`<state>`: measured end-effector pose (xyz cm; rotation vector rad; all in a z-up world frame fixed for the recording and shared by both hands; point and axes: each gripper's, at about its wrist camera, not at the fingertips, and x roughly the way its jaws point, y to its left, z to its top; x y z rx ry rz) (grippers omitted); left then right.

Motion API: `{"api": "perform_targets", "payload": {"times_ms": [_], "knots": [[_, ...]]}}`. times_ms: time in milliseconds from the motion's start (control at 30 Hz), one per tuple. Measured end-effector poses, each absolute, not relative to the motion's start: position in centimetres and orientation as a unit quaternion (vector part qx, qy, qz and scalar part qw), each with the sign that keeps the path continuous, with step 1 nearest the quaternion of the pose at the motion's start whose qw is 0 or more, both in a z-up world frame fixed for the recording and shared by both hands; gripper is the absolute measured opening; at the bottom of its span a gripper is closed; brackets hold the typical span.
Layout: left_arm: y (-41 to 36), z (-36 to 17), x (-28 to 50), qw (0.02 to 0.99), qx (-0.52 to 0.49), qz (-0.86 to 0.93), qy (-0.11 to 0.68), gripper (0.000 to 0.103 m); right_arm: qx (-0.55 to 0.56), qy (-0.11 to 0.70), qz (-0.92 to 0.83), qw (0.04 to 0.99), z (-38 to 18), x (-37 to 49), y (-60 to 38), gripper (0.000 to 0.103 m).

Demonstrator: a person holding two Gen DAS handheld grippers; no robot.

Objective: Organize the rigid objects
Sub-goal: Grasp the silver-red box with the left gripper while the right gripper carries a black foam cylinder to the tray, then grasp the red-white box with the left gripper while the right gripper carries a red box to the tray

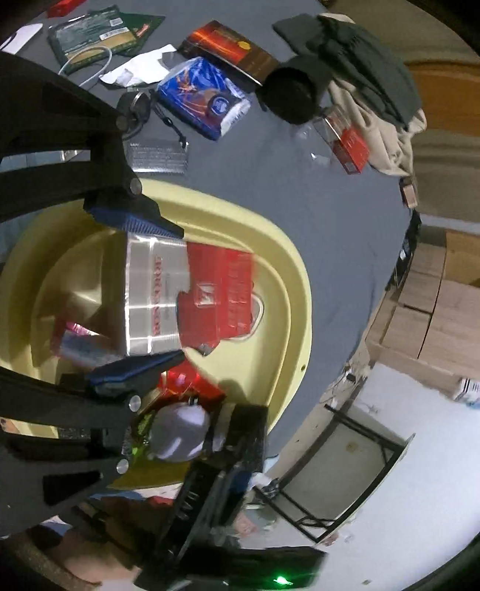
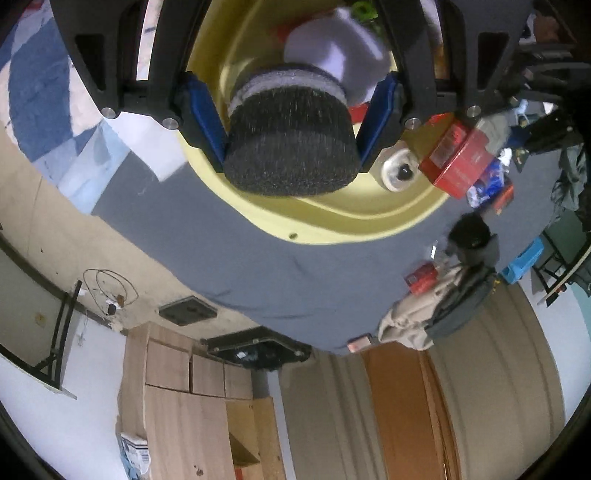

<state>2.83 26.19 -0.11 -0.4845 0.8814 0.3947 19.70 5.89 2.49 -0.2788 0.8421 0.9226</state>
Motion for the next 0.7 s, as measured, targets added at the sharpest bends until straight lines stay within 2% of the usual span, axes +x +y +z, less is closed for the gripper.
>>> {"api": "perform_targets", "payload": {"times_ms": [67,133,167,200,233,267,500,633,700], "knots": [[25.9,-0.3,2.6,0.854,-0.237,0.183,0.425,0.062,-0.125,0.404,0.421,0.802,1.9,19.9,6.2,0.073],[25.2,0.3,2.0,0.859,-0.222,0.186,0.421,0.084,-0.11,0.404,0.419,0.806,2.3,19.9,6.3,0.078],[24.8,0.7,1.6,0.864,-0.219,0.185,0.414,0.089,-0.103,0.401,0.42,0.808,2.2,19.8,7.1,0.085],[24.5,1.2,1.2,0.869,-0.216,0.184,0.405,0.099,-0.09,0.394,0.422,0.812,2.6,19.5,6.8,0.094],[23.8,2.1,0.4,0.877,-0.212,0.182,0.392,0.103,-0.074,0.384,0.423,0.818,3.1,19.1,5.9,0.098],[23.4,2.7,0.0,0.882,-0.21,0.178,0.383,0.103,-0.056,0.373,0.424,0.823,3.9,18.6,4.8,0.103],[16.4,6.0,0.9,0.903,-0.164,0.093,0.386,0.103,0.018,0.298,0.376,0.877,8.5,14.8,-8.3,0.103],[8.7,6.7,4.2,0.916,-0.117,-0.005,0.385,0.103,-0.017,0.267,0.294,0.918,8.1,12.9,-17.3,0.103],[5.2,5.7,6.8,0.911,-0.093,-0.036,0.401,0.103,-0.025,0.281,0.257,0.924,6.9,13.2,-21.1,0.103]]}}
